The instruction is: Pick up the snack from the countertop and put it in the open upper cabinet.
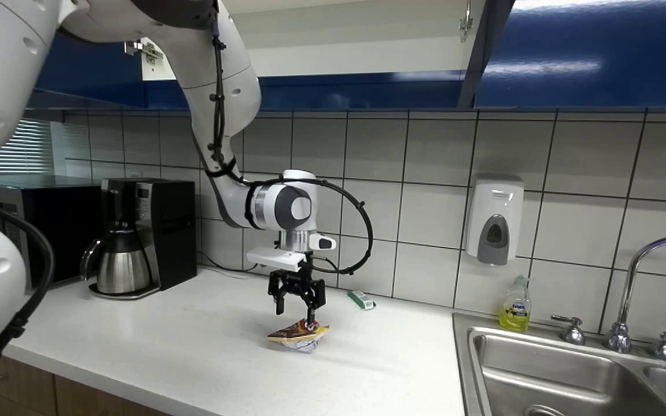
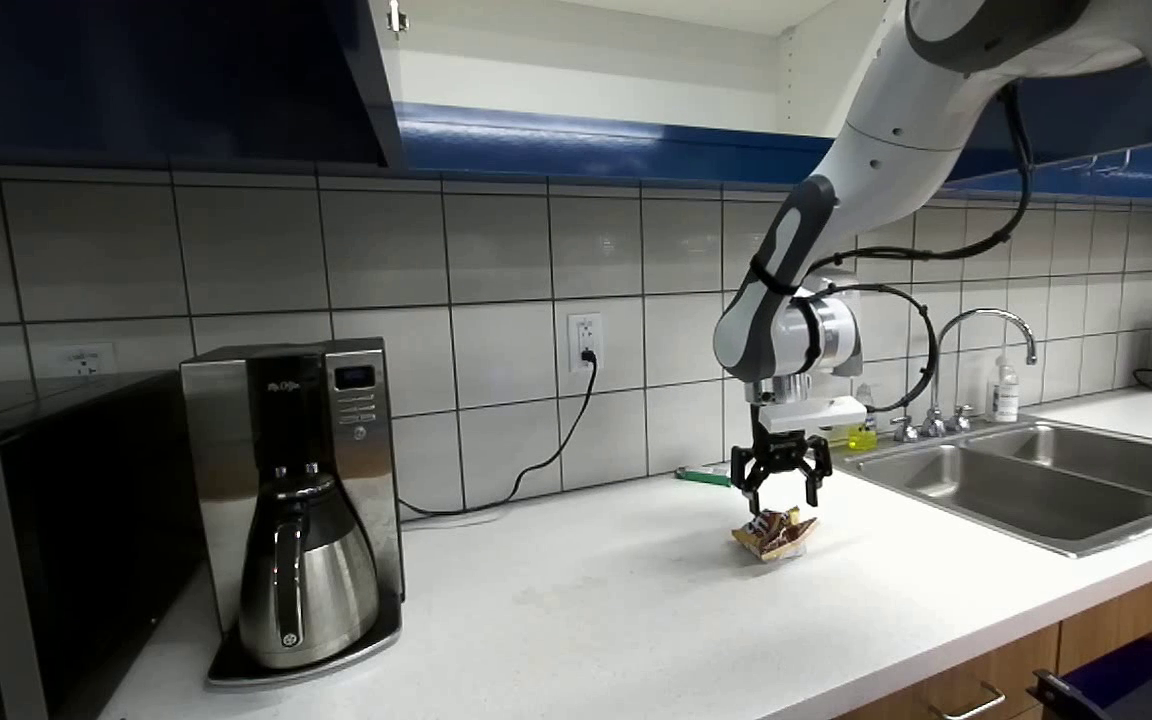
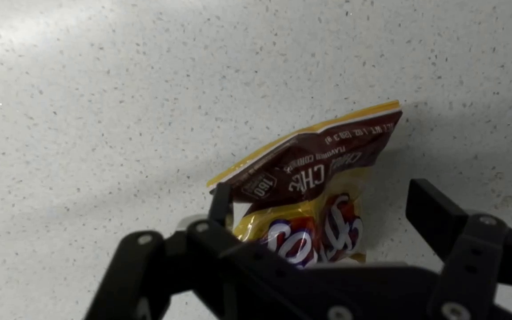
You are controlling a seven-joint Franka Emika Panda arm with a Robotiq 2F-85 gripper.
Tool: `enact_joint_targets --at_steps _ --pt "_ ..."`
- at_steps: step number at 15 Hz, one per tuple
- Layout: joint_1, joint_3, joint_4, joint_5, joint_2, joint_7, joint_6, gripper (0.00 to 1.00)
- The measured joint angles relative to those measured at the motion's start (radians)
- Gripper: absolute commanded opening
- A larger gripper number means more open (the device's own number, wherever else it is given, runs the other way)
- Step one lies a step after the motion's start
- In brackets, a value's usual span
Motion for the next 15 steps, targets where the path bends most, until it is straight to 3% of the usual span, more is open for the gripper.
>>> enact_joint_targets --at_steps 15 --pt "0.010 0.001 0.087 0.002 0.098 0.101 0.014 1.00"
